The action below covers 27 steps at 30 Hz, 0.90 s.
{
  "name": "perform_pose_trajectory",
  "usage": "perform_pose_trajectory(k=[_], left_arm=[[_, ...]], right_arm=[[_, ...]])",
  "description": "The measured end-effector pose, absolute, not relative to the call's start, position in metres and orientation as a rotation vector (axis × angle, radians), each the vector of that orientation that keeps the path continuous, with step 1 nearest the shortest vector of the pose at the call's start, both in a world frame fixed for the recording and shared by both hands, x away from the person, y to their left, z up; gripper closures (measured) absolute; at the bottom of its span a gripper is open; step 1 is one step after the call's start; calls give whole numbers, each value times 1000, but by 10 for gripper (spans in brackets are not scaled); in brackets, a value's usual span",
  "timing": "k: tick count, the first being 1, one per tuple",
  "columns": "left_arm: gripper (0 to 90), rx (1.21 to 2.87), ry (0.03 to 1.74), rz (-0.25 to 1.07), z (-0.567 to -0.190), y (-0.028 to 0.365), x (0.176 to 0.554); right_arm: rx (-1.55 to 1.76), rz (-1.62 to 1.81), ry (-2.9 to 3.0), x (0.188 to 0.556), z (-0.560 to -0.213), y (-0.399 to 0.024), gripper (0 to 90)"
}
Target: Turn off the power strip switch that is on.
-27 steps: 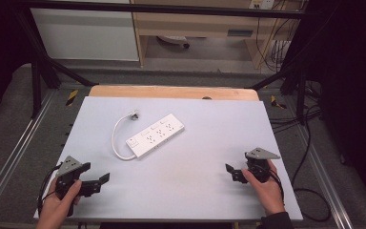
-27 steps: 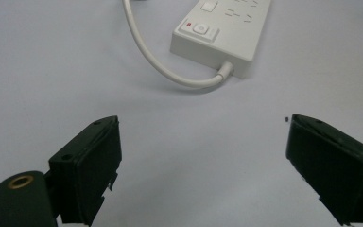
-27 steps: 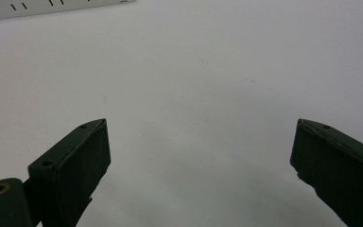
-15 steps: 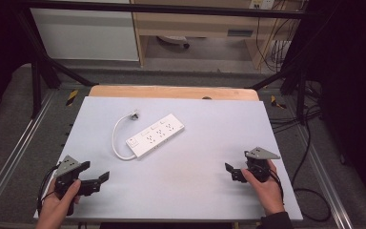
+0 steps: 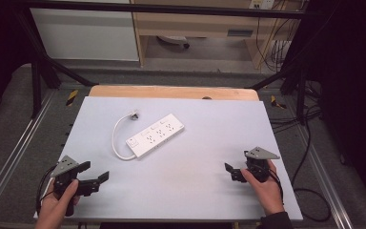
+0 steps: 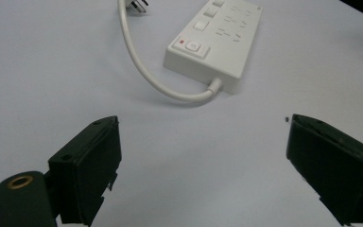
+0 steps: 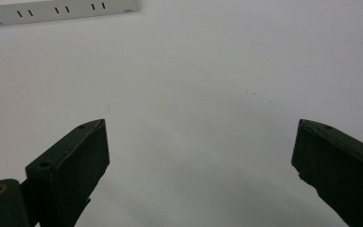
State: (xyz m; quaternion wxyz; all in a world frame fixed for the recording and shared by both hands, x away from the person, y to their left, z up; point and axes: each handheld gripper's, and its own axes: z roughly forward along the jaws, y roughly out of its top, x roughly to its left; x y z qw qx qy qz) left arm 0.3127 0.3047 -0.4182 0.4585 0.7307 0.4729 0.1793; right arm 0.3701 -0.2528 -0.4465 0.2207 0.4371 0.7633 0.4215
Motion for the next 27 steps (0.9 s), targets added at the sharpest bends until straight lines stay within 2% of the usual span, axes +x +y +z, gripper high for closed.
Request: perform_pose_trajectory(k=[4, 11, 27], left_arm=[[106, 1767, 1152, 442, -413, 305, 311], [95, 1824, 1149, 406, -398, 297, 320], [99, 1832, 1122, 470, -366, 279, 363]], right_arm=[[1201, 1165, 2120, 371, -447, -252, 52], [1195, 1180, 2124, 370, -446, -251, 51], [1162, 1186, 2155, 370, -447, -247, 53]])
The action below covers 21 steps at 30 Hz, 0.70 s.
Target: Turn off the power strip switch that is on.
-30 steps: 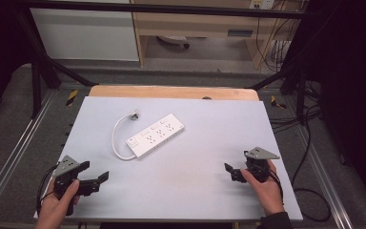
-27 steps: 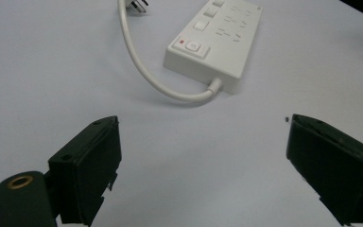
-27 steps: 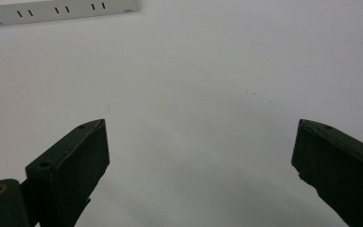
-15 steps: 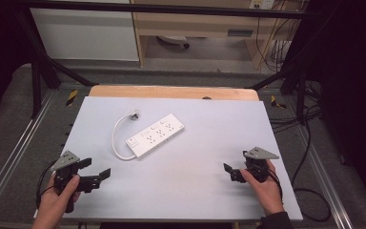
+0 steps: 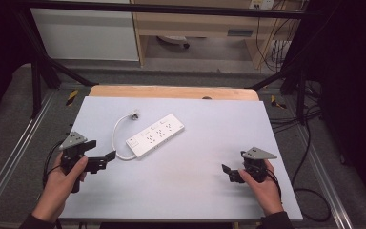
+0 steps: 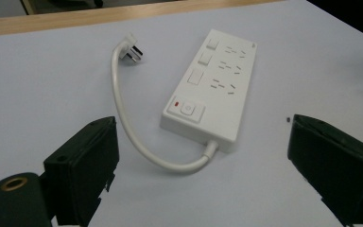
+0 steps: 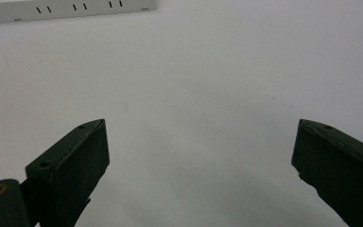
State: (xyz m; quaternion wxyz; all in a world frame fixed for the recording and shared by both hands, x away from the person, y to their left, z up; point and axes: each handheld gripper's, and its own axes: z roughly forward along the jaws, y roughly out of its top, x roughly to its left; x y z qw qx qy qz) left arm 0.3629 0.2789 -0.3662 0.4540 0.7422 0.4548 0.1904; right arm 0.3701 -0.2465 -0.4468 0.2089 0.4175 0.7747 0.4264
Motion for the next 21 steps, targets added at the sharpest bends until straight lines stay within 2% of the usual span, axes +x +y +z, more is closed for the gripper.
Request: perform_pose_trajectory(k=[21], left_arm=[[95, 1913, 1076, 446, -356, 249, 400]], right_arm=[[1170, 1183, 2158, 370, -447, -247, 52]])
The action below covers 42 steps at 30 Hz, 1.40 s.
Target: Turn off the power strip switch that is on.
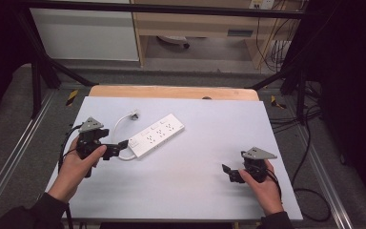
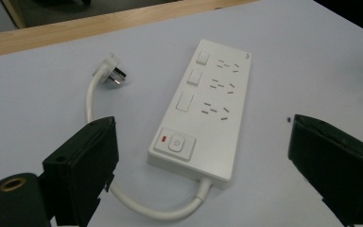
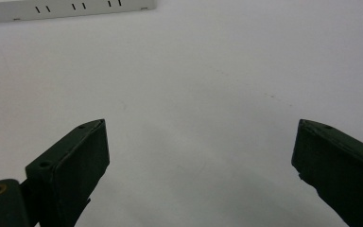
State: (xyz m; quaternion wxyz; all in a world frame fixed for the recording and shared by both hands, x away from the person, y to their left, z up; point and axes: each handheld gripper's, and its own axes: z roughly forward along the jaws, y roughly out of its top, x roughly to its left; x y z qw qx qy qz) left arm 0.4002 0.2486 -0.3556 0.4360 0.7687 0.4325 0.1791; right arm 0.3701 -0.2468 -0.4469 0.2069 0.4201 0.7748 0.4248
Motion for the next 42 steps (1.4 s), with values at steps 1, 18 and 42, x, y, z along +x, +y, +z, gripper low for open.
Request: perform_pose_trajectory(k=[1, 18, 42], left_arm=[[95, 1915, 1072, 446, -355, 247, 402], [103, 1973, 1099, 437, -352, 240, 430], [117, 2124, 1138, 436, -355, 229, 468]], right_arm=[[1169, 1182, 2158, 370, -447, -247, 52], [1165, 1183, 2163, 370, -447, -247, 52], [1175, 1173, 2161, 371, -448, -247, 51]])
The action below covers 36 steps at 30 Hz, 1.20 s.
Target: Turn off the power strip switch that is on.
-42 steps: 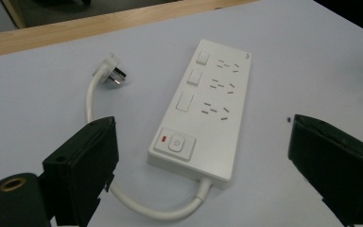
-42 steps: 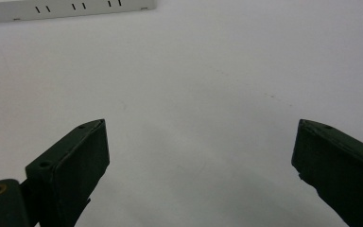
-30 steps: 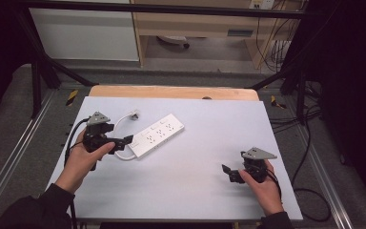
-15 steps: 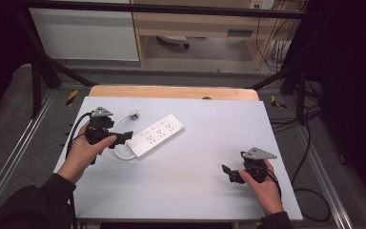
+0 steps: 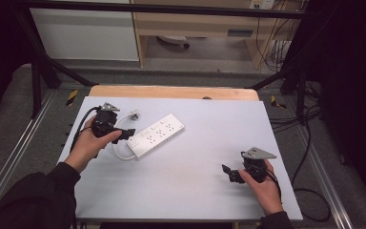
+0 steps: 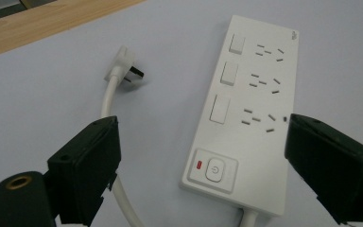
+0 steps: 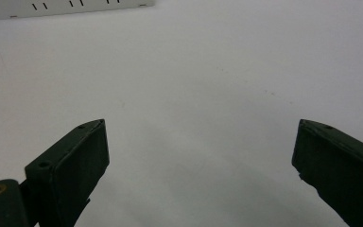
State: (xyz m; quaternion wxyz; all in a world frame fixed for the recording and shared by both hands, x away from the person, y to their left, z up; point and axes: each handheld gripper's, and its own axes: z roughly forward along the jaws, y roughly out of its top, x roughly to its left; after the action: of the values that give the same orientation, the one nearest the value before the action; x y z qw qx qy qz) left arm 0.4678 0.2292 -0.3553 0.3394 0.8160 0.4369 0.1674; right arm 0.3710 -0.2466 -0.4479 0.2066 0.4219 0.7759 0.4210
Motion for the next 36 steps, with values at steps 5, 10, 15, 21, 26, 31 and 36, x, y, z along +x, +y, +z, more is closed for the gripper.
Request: perform_pose_trajectory(k=[5, 10, 15, 21, 26, 31, 36], left_arm=[[147, 2123, 1146, 442, -358, 228, 474], [262, 2128, 1162, 445, -362, 224, 478], [366, 2125, 1136, 441, -361, 218, 482], [543, 2122, 1104, 449, -358, 213, 483], [627, 2119, 1117, 464, -361, 212, 486], [708, 2111, 1104, 471, -362, 213, 490], [779, 2110, 1100, 465, -361, 213, 493]], right_arm=[[1168, 1178, 2167, 371, -448, -246, 53], [1165, 1176, 2166, 370, -447, -247, 54], [1172, 1168, 2160, 370, -447, -247, 55], [1181, 1159, 2160, 371, -448, -248, 56], [1176, 1159, 2158, 371, -447, -248, 54], [1168, 1156, 2163, 371, -447, -247, 53], [1168, 1157, 2158, 371, -447, -247, 52]])
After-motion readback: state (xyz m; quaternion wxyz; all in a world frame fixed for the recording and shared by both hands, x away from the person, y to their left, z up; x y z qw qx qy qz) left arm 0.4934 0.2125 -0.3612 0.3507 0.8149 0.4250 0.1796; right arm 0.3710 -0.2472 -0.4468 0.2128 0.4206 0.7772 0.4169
